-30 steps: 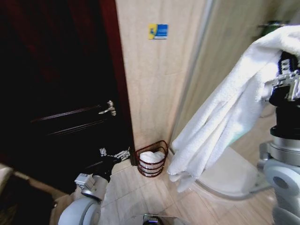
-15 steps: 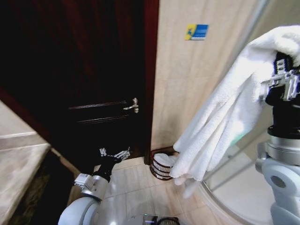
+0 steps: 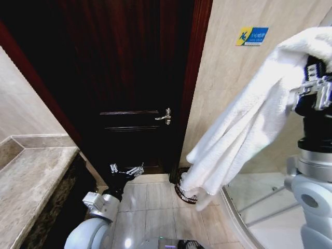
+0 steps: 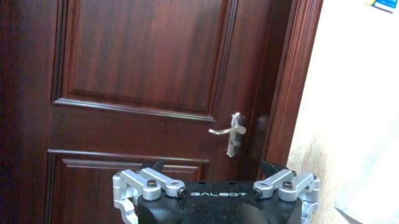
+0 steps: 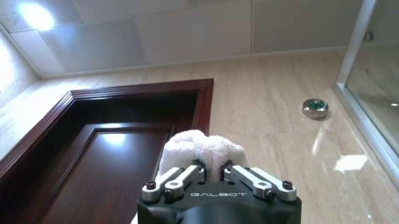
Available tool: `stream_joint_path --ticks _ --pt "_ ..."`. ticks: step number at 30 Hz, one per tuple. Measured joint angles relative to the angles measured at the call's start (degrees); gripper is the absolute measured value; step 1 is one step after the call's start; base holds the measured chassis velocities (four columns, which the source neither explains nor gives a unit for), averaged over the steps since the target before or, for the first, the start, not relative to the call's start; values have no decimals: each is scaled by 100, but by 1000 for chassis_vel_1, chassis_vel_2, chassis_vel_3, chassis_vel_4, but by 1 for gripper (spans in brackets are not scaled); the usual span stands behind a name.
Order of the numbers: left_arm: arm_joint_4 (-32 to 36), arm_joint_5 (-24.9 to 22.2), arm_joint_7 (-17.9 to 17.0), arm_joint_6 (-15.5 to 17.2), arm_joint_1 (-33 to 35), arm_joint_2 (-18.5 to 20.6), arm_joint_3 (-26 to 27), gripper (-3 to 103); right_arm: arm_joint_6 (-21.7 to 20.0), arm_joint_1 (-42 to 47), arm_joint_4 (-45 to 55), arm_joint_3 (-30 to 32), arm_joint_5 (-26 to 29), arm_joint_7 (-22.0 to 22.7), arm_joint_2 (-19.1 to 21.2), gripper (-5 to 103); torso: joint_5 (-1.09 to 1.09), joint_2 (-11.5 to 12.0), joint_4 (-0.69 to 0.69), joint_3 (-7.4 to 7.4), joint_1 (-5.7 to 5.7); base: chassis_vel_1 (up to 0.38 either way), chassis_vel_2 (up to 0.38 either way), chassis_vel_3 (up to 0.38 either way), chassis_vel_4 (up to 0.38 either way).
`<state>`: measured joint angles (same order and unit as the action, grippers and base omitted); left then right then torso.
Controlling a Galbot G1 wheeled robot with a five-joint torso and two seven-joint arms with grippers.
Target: Discard the used towel into the hamper.
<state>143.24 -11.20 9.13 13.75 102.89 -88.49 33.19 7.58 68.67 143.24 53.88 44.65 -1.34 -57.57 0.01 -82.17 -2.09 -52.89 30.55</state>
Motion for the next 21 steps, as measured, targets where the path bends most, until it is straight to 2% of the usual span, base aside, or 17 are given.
stream_joint_path --ticks 8,21 --pt "0 0 0 0 0 0 0 100 -4 40 0 1 -8 5 -42 11 -1 -2 0 0 -1 -3 8 6 -5" --pt "0 0 0 0 -1 0 0 100 32 102 -2 144 -11 123 56 11 1 0 -1 -2 3 -81 83 73 -72"
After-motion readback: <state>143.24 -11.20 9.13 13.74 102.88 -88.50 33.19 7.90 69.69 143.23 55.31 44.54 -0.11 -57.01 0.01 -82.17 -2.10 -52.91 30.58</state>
